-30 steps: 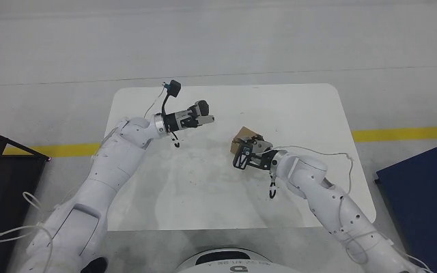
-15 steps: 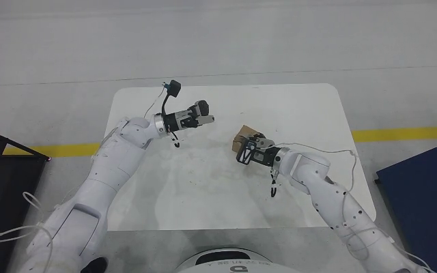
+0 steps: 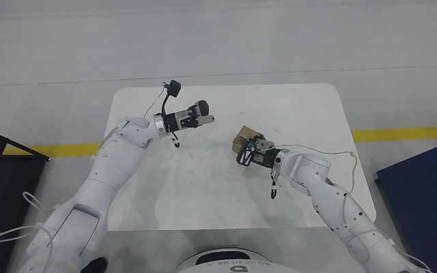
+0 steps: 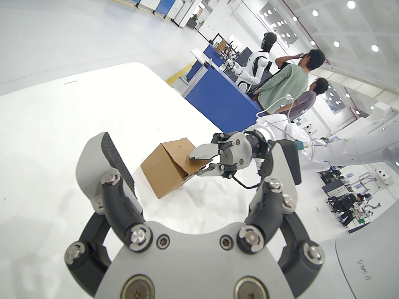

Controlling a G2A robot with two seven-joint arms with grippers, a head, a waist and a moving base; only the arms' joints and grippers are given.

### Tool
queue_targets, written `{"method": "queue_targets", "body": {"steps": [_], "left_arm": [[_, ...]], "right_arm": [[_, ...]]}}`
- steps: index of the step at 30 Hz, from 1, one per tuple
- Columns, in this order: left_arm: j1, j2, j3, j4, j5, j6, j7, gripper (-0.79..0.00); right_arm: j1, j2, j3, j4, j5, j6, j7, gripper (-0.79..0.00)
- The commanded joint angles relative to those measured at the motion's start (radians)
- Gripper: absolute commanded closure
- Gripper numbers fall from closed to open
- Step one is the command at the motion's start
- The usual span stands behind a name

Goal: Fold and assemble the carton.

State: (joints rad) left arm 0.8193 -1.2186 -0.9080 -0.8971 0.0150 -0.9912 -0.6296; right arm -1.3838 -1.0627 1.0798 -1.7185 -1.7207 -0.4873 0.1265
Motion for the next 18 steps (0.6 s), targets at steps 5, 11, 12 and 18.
{"method": "queue_targets", "body": {"steps": [5,11,12,18], "left_arm": [[0.000,0.000,0.000,0.000,0.000,0.000,0.000,-0.785],[0.000,0.000,0.000,0.000,0.000,0.000,0.000,-0.785],[0.000,0.000,0.000,0.000,0.000,0.000,0.000,-0.785],[0.000,0.000,0.000,0.000,0.000,0.000,0.000,-0.785]], "right_arm": [[0.009,-0.005,-0.009,0.024,0.027,-0.005,0.010,-0.299],[0.014,-0.013,-0.006,0.037,0.103,0.005,0.048,-0.428],[0.014,-0.013,-0.007,0.038,0.103,0.005,0.050,-0.459],[0.000,-0.013,-0.005,0.033,0.091,0.019,0.038,-0.606]]}}
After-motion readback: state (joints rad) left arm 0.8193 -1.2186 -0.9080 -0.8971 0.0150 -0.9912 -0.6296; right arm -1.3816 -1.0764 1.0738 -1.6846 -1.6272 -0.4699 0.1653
